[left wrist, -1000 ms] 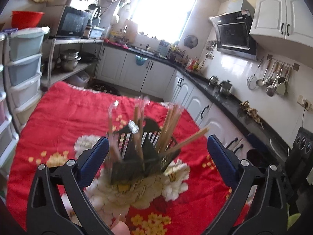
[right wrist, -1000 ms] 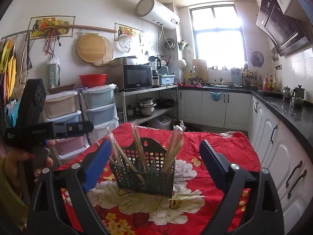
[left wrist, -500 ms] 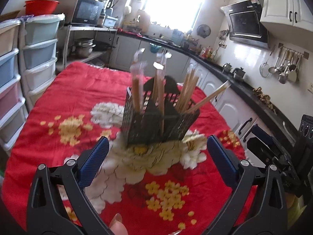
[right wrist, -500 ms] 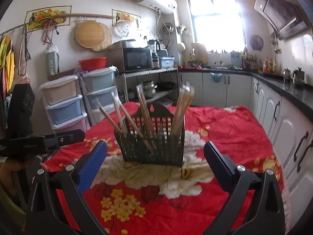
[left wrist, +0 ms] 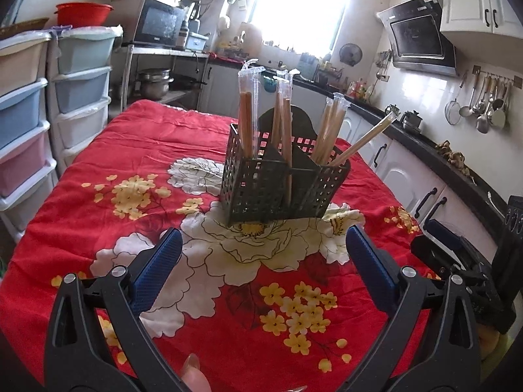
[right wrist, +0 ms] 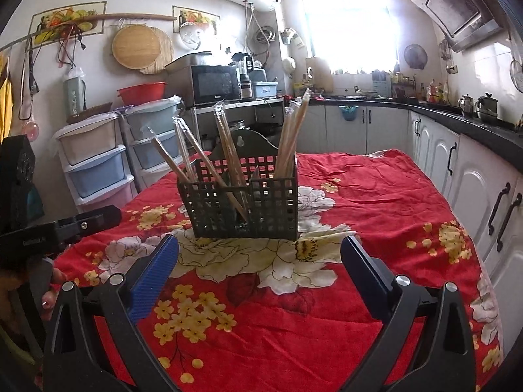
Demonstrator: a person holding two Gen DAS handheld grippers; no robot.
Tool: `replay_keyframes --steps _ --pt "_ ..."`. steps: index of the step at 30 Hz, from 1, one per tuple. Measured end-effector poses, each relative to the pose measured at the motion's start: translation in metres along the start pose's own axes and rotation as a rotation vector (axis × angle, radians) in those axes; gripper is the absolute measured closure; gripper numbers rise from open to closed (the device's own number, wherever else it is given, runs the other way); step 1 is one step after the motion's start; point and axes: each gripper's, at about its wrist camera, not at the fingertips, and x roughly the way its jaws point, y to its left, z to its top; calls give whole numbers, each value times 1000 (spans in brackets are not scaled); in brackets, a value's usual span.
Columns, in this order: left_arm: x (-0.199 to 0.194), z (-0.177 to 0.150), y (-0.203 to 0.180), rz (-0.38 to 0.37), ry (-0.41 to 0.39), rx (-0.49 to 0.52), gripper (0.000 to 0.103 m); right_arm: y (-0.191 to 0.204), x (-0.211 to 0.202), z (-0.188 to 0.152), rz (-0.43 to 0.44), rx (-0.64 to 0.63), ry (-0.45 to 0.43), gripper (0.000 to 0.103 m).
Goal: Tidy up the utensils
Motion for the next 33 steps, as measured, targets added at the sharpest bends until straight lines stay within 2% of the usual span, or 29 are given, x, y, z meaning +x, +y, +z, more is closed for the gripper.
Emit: replay_keyframes --steps 12,21,33 --pt "-10 -18 -15 13 -98 65 11 1 -11 -12 -22 4 -97 7" --pt "-20 -31 -15 54 -229 63 11 6 -27 -20 -34 3 -227 7" --pt "-16 -35 -13 65 -230 67 11 14 -25 -30 -36 -5 -232 6"
